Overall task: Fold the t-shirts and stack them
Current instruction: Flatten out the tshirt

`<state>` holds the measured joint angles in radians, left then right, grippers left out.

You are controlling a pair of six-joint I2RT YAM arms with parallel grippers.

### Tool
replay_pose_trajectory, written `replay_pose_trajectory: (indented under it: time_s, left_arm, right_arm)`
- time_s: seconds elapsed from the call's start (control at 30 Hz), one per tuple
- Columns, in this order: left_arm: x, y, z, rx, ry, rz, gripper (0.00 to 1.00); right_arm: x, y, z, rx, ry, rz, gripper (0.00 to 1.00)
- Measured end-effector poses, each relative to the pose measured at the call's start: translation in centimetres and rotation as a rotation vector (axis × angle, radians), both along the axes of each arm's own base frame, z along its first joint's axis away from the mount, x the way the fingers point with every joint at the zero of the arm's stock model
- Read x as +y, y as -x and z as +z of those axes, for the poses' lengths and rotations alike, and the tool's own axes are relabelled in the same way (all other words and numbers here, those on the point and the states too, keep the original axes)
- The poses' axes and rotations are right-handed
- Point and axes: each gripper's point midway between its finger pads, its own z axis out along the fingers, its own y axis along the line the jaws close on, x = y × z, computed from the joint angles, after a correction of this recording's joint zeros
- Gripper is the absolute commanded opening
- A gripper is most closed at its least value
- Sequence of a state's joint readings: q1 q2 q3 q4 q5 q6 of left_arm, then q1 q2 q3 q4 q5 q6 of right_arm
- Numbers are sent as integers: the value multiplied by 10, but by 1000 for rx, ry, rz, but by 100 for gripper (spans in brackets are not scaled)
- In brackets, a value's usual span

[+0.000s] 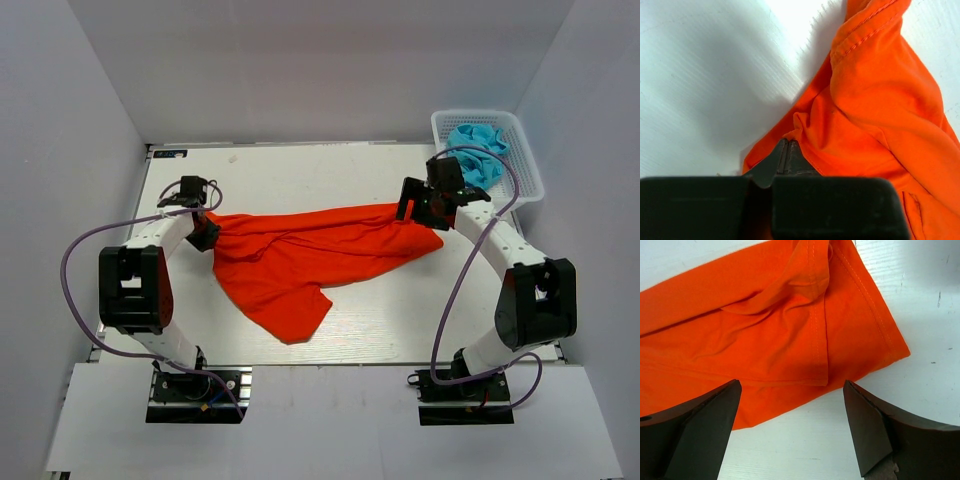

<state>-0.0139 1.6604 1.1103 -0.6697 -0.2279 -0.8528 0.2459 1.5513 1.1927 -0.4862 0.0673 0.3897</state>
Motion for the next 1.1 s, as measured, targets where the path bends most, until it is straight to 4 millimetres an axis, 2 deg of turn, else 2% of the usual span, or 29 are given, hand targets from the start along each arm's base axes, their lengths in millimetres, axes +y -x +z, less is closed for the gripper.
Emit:
replay_pose_trajectory:
  time_s: [0.2,0.43,0.5,0.63,0.7,0.8,0.83,0.87,0.93,1.0,1.03,1.07,1.1]
  left_arm:
    - [-2,0,5,-12,8,-27,0]
    - [-9,-8,55,-171,38,-58,0]
    - [-10,-9,64,-201,42,-66,0]
    - [-13,-9,67,-209,55,-78,0]
    - [-14,-9,67,-209,58,-79,0]
    - [-14,-9,67,-209,59,-81,0]
    - [-14,-9,67,-209,59,-82,0]
    - [-14,-9,67,-208,58,-85,0]
    - [-14,-8,67,-208,57,-87,0]
    - [-14,-8,67,-207,57,-88,0]
    - [-14,-8,67,-207,56,-89,0]
    - [-14,-8,67,-207,56,-90,0]
    - [-14,-8,67,-207,55,-90,0]
  right_arm:
    - [-2,9,-18,55,11,3,84]
    - [-1,14,-57,164,32,9,71]
    - [-2,20,-66,190,34,10,71]
    - [-3,28,-78,229,36,11,68]
    - [-2,28,-85,244,36,11,61]
    - [-1,29,-93,260,30,8,61]
    - [0,28,-94,261,26,9,58]
    - [1,27,-96,262,22,8,51]
    - [3,24,-99,260,14,6,48]
    - [4,23,-101,261,11,6,38]
    - [4,23,-103,264,12,7,24]
    - [4,23,-104,266,14,10,2]
    - [4,23,-104,267,13,13,0]
